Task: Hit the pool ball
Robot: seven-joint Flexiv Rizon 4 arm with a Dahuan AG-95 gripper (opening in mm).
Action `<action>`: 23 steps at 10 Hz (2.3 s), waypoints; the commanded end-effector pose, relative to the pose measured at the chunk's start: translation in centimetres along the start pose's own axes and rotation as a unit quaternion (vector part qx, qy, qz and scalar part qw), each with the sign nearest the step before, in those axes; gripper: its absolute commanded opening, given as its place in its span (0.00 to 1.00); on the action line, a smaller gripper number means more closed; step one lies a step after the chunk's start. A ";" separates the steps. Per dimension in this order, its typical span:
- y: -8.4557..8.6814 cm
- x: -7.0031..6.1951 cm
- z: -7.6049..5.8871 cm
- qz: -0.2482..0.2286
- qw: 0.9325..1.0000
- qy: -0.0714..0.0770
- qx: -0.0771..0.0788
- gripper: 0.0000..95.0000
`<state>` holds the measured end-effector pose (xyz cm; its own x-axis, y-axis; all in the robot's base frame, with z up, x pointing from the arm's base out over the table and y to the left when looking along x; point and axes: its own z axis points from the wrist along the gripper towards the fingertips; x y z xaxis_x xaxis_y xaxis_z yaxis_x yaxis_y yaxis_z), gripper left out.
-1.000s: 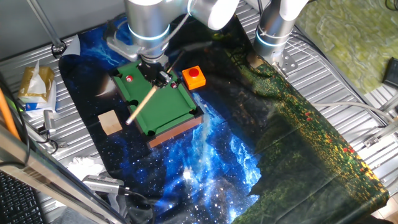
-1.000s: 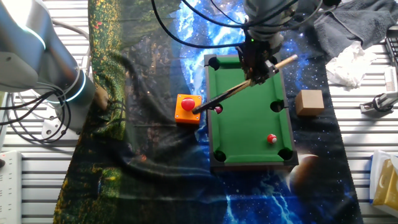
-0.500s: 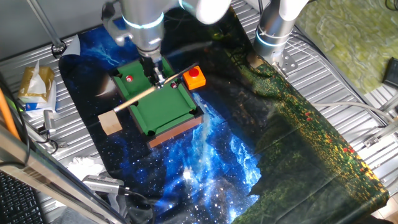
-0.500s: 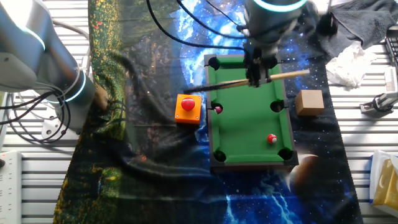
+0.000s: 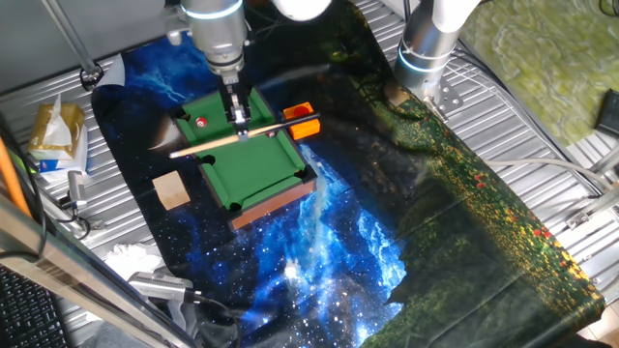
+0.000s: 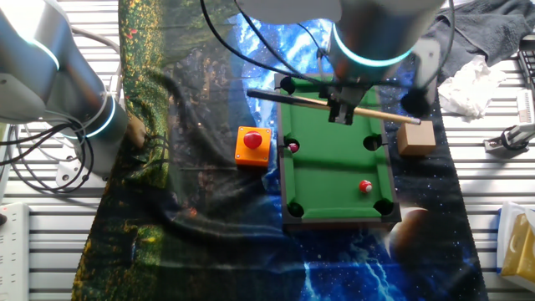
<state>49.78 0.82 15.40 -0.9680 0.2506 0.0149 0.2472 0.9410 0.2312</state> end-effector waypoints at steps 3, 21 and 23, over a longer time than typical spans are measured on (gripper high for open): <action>0.1 0.0 0.0 0.004 0.996 0.035 0.078 0.00; 0.1 0.0 0.0 -0.121 0.977 0.067 0.159 0.00; 0.1 0.0 0.0 -0.116 0.978 0.083 0.151 0.00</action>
<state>49.64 0.87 15.43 -0.9908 -0.0479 0.1268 -0.0629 0.9912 -0.1168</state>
